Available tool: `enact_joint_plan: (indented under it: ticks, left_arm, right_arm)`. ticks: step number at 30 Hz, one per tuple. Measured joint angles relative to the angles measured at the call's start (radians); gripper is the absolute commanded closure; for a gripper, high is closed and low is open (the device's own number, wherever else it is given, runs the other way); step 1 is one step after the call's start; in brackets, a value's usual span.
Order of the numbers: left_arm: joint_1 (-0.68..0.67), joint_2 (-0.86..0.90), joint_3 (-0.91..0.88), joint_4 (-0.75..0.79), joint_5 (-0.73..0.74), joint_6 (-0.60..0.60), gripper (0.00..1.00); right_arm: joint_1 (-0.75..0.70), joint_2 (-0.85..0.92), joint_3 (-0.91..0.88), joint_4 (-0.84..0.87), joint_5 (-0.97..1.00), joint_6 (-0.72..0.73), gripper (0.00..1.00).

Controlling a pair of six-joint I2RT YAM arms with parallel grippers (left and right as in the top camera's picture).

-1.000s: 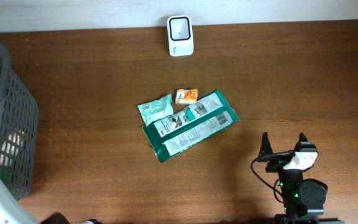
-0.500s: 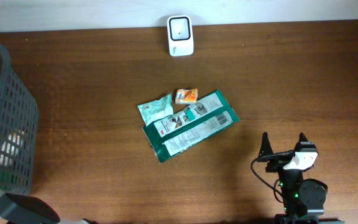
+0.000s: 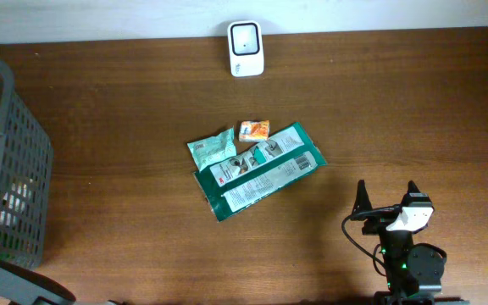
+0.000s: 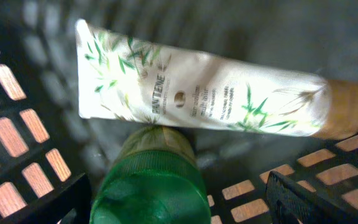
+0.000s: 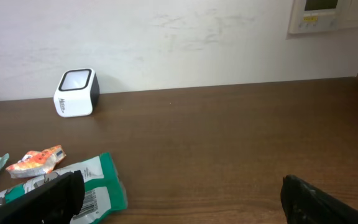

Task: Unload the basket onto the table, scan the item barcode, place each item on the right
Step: 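Reach the left gripper into the basket and grasp the green-capped bottle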

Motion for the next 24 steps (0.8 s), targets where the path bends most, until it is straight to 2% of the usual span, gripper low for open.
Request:
enact_joint_plan:
  ticks: [10, 18, 24]
  left_arm:
    - [0.000, 0.000, -0.093, 0.056, -0.049, 0.000, 0.16]
    - [0.002, 0.000, -0.147, 0.098, -0.054, 0.000, 0.32]
    - [0.002, 0.000, -0.148, 0.108, -0.053, 0.000, 0.36]
  right_arm:
    - [0.000, 0.000, 0.000, 0.000, 0.000, 0.000, 0.02]
    - [0.000, 0.000, 0.000, 0.000, 0.000, 0.001, 0.02]
    - [0.000, 0.000, 0.000, 0.000, 0.000, 0.000, 0.02]
